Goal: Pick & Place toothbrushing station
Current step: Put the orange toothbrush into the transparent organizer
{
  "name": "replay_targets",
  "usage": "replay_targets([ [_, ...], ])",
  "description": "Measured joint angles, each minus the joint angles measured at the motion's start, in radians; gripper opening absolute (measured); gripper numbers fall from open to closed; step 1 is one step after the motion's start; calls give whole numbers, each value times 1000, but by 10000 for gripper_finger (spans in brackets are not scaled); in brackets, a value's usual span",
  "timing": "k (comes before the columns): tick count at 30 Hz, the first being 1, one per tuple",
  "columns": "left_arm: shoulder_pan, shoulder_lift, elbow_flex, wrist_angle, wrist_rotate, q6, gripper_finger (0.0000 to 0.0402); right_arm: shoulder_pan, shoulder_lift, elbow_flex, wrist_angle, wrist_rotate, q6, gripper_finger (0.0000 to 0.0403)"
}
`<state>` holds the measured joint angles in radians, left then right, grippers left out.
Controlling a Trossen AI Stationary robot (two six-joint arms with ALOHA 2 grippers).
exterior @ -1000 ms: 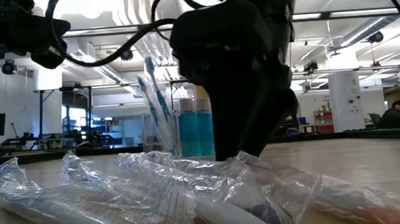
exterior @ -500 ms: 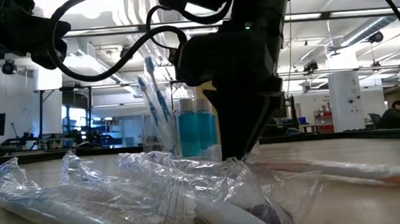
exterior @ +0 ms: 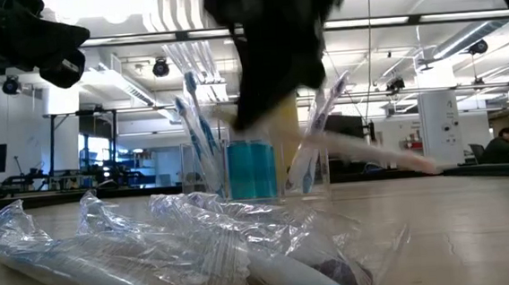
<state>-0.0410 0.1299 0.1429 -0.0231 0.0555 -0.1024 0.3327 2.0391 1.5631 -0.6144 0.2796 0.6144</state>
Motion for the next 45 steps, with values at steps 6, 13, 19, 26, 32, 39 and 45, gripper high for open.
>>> replay_targets([
  [6,0,0,0,0,0,-1,15,82,-157,-14,170,231,-197,14],
  [13,0,4,-6,-1,0,-2,8,147,-298,-202,567,503,-457,13],
  [19,0,4,-26,5,1,-1,14,108,-360,-528,1145,509,-633,13],
  [26,0,4,-32,7,-29,13,7,34,-332,-832,1922,523,-829,13],
  [32,0,4,-32,8,-35,23,13,-4,-279,-914,2122,652,-876,13],
  [39,0,3,-32,8,-75,26,13,-40,-184,-878,2121,752,-853,13],
  [45,0,3,-32,8,-79,25,7,-48,-124,-845,2122,801,-850,13],
])
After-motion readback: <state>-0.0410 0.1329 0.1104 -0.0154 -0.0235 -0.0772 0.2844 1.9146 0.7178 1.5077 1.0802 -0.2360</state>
